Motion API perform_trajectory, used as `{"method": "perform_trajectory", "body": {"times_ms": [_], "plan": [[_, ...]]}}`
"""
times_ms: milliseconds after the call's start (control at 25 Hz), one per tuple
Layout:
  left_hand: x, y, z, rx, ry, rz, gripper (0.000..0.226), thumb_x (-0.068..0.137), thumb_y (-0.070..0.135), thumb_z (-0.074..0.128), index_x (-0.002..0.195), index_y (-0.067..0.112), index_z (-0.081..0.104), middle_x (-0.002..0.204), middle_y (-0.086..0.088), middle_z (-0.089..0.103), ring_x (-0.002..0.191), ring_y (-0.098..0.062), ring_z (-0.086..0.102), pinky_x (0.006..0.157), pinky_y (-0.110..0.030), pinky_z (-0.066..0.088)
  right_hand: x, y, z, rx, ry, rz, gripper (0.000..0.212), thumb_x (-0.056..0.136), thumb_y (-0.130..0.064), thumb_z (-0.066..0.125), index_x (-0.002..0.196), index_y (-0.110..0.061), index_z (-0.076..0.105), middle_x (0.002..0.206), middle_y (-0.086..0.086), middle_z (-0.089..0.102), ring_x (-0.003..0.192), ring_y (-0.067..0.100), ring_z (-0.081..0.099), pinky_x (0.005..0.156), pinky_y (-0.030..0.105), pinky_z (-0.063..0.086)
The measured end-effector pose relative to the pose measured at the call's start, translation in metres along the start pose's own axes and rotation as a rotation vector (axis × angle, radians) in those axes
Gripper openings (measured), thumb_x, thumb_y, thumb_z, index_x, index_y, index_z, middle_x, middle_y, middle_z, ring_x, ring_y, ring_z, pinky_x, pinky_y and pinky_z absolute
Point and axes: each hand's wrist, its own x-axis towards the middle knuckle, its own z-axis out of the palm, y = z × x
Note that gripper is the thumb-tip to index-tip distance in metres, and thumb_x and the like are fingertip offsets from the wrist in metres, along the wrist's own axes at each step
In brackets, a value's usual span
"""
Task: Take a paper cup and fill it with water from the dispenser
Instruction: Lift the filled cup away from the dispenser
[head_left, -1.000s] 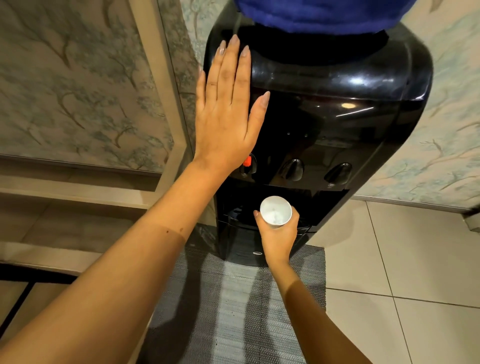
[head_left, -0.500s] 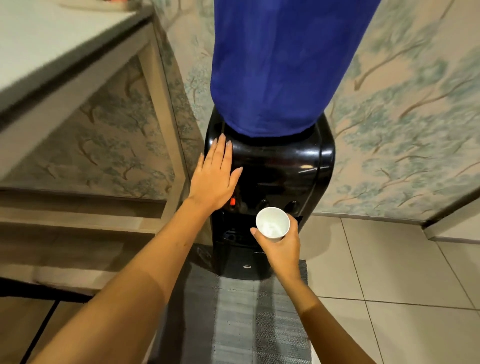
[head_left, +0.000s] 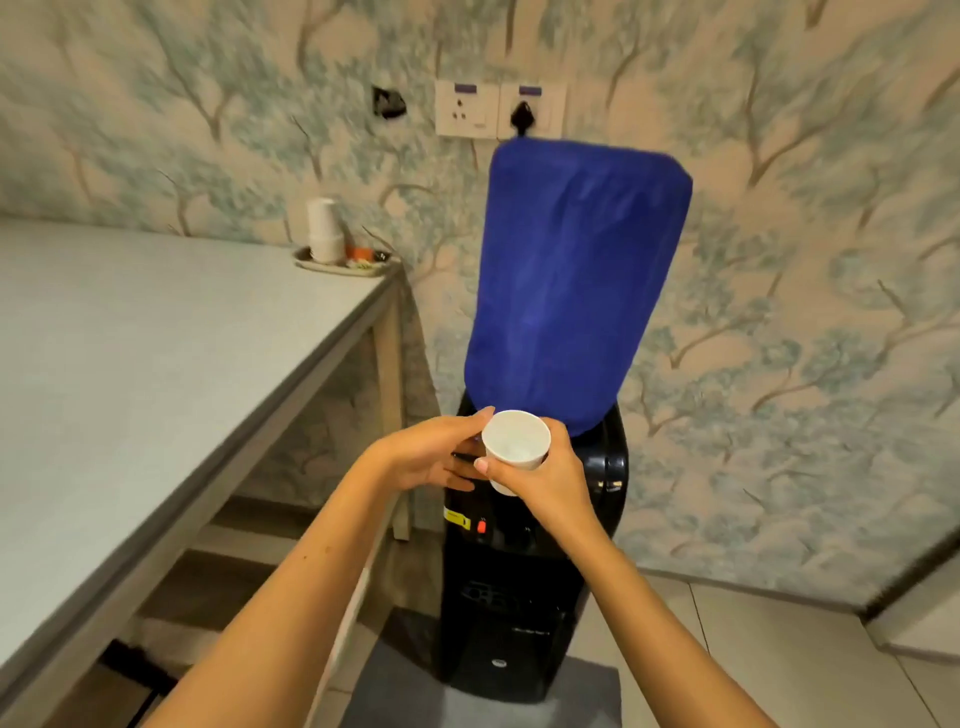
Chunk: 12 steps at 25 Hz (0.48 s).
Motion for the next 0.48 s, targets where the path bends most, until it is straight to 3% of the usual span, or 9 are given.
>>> {"method": "perform_trajectory", "body": {"times_ms": [240, 480], "plan": [[-0.082, 0.045, -0.047, 0.062, 0.154, 0.114, 0.053, 0.096, 0.053, 0.041, 0.134, 0.019, 0.053, 0.13, -0.009, 0.063, 0.12, -0.027, 0.059, 0.108, -0.046, 0.044, 0.003, -0.089, 0.033, -0.008, -0.133, -0.103, 0.077, 0.06, -0.041, 0.085, 0.121, -0.022, 0.042, 0.113, -0.007, 0.054, 0.104, 0.011, 0.054, 0.082, 0.028, 0.05], [-0.148, 0.043, -0.112, 0.085, 0.33, 0.248, 0.058, 0.097, 0.056, 0.03, 0.142, 0.023, 0.044, 0.141, -0.005, 0.054, 0.126, -0.027, 0.053, 0.108, -0.047, 0.043, 0.011, -0.15, 0.113, 0.074, -0.226, -0.17, 0.078, 0.062, -0.038, 0.084, 0.126, -0.019, 0.043, 0.118, -0.002, 0.056, 0.109, 0.015, 0.053, 0.092, 0.035, 0.049]]}}
